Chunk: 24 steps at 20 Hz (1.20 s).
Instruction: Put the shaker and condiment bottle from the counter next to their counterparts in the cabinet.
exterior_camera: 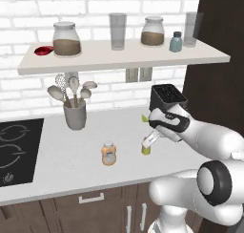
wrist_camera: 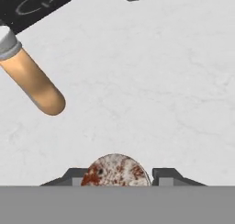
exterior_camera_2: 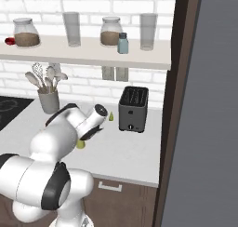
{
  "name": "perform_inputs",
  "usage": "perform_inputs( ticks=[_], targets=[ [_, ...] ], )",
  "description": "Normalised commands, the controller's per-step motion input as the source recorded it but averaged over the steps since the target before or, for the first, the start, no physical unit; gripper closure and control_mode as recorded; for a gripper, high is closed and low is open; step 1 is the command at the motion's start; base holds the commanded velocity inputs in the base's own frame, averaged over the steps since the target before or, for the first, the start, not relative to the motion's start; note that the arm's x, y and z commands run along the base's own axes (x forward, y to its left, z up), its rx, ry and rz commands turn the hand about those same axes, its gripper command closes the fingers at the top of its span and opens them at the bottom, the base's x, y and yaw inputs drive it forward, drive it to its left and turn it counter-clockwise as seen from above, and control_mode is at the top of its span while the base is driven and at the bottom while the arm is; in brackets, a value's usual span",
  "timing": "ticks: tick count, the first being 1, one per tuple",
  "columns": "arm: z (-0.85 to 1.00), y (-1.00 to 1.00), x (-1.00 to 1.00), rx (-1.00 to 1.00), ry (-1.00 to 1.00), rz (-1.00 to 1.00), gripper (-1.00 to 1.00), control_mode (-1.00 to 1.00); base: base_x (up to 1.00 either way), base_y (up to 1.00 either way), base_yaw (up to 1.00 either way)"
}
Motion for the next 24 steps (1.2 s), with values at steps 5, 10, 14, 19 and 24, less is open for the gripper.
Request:
perform_inputs(
  ticks=[5,10,14,19,24],
  targets=[
    [0.96,0.0,0.0,-0.05,-0.04,-0.05,1.0,-1.0,0.0,0.0,0.0],
    [0.99,0.0,0.0,-0.1,-0.06,-0.04,1.0,-1.0,0.0,0.0,0.0],
    [0.88,-0.04,0.0,-0.04,-0.03,-0.11,1.0,-1.0,0.0,0.0,0.0],
    [0.76,-0.22,0.0,0.0,0.0,-0.16,1.0,-1.0,0.0,0.0,0.0],
    [0.77,-0.4,0.0,0.01,0.0,-0.19,1.0,-1.0,0.0,0.0,0.0]
  ],
)
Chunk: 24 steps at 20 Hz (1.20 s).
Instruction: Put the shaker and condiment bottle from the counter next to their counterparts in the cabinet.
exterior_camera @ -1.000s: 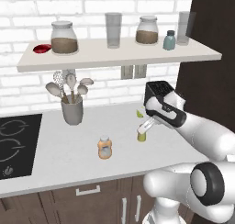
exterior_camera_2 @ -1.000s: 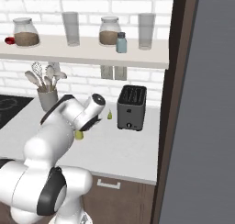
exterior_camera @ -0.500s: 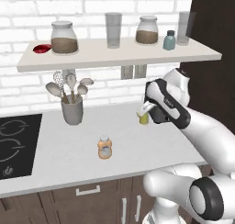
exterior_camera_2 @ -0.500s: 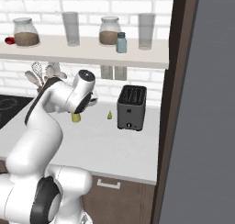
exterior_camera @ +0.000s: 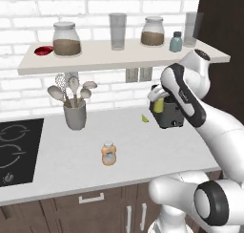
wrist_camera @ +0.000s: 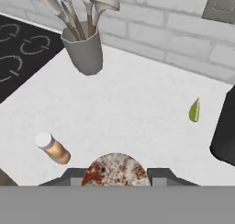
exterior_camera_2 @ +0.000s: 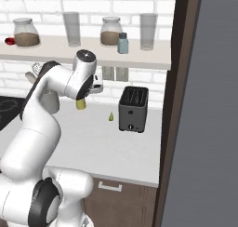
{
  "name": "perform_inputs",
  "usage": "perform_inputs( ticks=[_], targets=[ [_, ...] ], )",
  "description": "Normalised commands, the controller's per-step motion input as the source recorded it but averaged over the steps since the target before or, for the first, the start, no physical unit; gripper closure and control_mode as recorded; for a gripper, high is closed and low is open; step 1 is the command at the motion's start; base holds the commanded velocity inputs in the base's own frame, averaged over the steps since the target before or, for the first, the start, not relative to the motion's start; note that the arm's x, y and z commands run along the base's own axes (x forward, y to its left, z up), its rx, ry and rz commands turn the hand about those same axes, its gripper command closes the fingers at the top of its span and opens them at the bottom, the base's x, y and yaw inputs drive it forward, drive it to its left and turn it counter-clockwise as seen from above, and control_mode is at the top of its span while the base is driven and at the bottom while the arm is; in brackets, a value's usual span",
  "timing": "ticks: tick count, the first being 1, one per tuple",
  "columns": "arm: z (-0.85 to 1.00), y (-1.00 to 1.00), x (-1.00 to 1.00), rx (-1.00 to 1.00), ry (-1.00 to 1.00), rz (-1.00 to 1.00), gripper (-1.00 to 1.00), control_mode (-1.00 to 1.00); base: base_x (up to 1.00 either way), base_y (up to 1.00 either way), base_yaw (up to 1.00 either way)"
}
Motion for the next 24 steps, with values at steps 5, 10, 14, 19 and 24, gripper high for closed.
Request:
perform_inputs(
  ticks=[5,10,14,19,24],
  targets=[
    [0.69,-0.33,0.0,0.03,0.0,-0.19,1.0,-1.0,0.0,0.0,0.0],
    [0.69,-0.28,0.0,0.05,0.01,-0.19,1.0,-1.0,0.0,0.0,0.0],
    [0.67,-0.22,0.0,0.03,0.04,-0.21,1.0,-1.0,0.0,0.0,0.0],
    [0.67,-0.27,0.0,0.04,0.04,-0.22,1.0,-1.0,0.0,0.0,0.0],
    [0.59,-0.27,0.0,0.03,0.05,-0.16,1.0,-1.0,0.0,0.0,0.0]
  ],
)
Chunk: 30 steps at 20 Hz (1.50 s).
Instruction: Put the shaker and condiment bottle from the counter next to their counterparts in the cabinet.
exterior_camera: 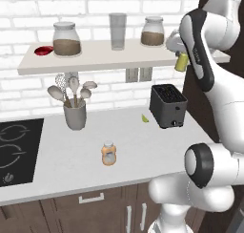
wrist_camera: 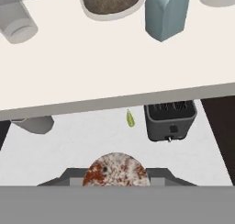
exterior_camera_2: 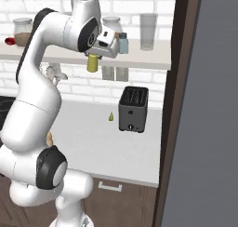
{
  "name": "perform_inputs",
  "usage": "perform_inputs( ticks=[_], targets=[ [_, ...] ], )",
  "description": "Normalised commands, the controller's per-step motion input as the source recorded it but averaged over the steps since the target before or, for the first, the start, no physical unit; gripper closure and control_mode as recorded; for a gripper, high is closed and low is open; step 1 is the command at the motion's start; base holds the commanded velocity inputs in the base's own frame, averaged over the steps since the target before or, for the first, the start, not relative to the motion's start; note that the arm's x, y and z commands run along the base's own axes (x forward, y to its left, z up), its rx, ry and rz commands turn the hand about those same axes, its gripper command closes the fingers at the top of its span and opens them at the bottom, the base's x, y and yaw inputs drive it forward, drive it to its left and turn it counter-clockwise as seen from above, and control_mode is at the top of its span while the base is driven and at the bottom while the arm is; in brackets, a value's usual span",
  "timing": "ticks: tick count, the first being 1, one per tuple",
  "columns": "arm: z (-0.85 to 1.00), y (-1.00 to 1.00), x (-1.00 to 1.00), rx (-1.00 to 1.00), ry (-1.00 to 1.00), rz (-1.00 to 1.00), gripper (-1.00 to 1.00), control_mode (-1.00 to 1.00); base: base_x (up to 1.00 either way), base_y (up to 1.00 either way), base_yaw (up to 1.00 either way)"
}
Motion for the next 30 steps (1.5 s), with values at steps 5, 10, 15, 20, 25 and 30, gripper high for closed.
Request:
perform_inputs(
  ticks=[5,10,15,20,25,30],
  targets=[
    [0.25,-0.08,0.01,0.0,0.02,-0.08,1.0,-1.0,0.0,0.0,0.0],
    [0.05,0.0,0.03,0.0,0.0,0.0,1.0,-1.0,0.0,0.0,0.0],
    [0.03,0.0,0.11,0.0,0.0,0.0,1.0,-1.0,0.0,0.0,0.0],
    [0.0,0.0,0.06,-0.04,-0.09,0.0,1.0,-1.0,0.0,0.0,0.0],
    [0.0,0.0,0.1,-0.09,-0.15,0.0,1.0,-1.0,0.0,0.0,0.0],
    [-0.1,0.0,0.15,-0.05,-0.07,0.0,1.0,-1.0,0.0,0.0,0.0]
  ],
)
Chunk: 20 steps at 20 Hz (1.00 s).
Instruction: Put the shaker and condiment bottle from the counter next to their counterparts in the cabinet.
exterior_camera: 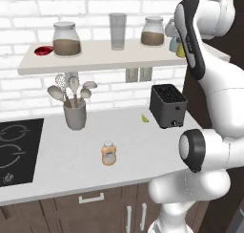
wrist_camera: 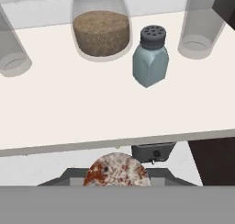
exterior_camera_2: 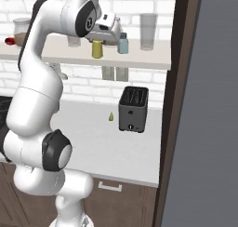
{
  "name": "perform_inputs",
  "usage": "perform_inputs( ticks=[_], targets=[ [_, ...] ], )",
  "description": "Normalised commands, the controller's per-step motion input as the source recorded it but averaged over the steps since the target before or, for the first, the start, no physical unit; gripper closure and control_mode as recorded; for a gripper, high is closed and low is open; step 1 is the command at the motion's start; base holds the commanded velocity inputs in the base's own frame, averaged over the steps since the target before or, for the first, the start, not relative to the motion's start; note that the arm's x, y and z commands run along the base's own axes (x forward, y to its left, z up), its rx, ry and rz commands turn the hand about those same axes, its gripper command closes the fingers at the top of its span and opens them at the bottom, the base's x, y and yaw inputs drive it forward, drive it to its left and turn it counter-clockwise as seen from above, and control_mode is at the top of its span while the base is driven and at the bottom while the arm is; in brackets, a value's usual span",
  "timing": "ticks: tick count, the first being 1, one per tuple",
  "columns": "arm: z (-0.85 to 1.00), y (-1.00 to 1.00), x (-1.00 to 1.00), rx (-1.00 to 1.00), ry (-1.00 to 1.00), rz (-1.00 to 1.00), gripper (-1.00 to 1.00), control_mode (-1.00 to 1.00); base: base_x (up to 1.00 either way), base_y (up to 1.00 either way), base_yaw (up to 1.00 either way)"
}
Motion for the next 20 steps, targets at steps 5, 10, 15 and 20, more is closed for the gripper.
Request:
perform_inputs(
  ticks=[5,10,15,20],
  targets=[
    [-0.03,0.01,0.25,-0.03,-0.02,0.0,1.0,-1.0,0.0,0.0,0.0],
    [0.0,0.0,0.24,-0.01,-0.04,0.0,1.0,-1.0,0.0,0.0,0.0],
    [0.0,0.0,0.15,0.0,-0.02,0.0,1.0,-1.0,0.0,0.0,0.0],
    [0.0,0.0,0.15,-0.01,0.0,0.0,1.0,-1.0,0.0,0.0,0.0]
  ],
)
